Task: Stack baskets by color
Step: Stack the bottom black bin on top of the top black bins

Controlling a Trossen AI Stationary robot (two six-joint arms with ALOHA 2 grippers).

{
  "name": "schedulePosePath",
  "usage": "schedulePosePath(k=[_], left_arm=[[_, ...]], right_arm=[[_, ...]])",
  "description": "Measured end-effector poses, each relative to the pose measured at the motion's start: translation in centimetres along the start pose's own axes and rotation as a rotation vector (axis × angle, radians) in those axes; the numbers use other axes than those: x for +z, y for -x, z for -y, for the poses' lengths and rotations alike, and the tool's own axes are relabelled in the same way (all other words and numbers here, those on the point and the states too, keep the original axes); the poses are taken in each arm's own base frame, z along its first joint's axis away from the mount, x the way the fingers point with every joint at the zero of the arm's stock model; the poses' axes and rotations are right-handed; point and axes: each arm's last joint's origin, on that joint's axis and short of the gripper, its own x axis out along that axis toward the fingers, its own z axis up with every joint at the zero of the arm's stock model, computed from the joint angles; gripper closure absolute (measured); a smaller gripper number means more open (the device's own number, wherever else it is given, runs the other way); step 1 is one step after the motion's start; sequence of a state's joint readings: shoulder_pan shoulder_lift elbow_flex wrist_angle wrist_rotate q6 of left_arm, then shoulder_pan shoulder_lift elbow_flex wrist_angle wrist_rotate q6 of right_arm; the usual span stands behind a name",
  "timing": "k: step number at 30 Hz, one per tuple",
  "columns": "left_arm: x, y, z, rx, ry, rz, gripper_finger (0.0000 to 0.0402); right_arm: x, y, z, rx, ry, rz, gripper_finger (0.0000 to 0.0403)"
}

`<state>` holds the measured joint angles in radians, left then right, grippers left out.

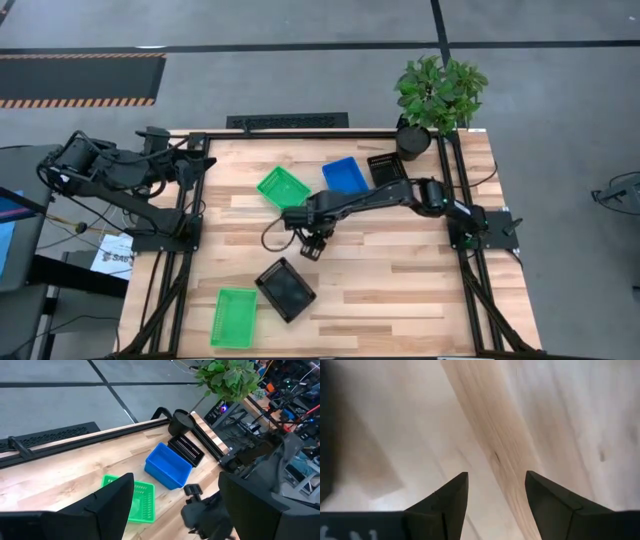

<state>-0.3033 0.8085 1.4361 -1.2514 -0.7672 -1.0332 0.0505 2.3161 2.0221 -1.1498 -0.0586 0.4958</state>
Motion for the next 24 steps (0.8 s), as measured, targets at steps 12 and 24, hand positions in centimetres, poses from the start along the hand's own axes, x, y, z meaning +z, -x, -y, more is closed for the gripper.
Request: schedulePosePath(k=[12,24], left_arm=[[0.0,0.0,0.0,0.004,0.019,0.005,0.0123],[-0.1,-0.2,0.2,0.014,0.025,0.008,0.0123]], right_arm=[[-0.3,5.9,-3.5,0.2,-0.077,0.291,0.0184],[-2.5,2.3,-8.4,0.18,-0.05,0.286,0.0184]])
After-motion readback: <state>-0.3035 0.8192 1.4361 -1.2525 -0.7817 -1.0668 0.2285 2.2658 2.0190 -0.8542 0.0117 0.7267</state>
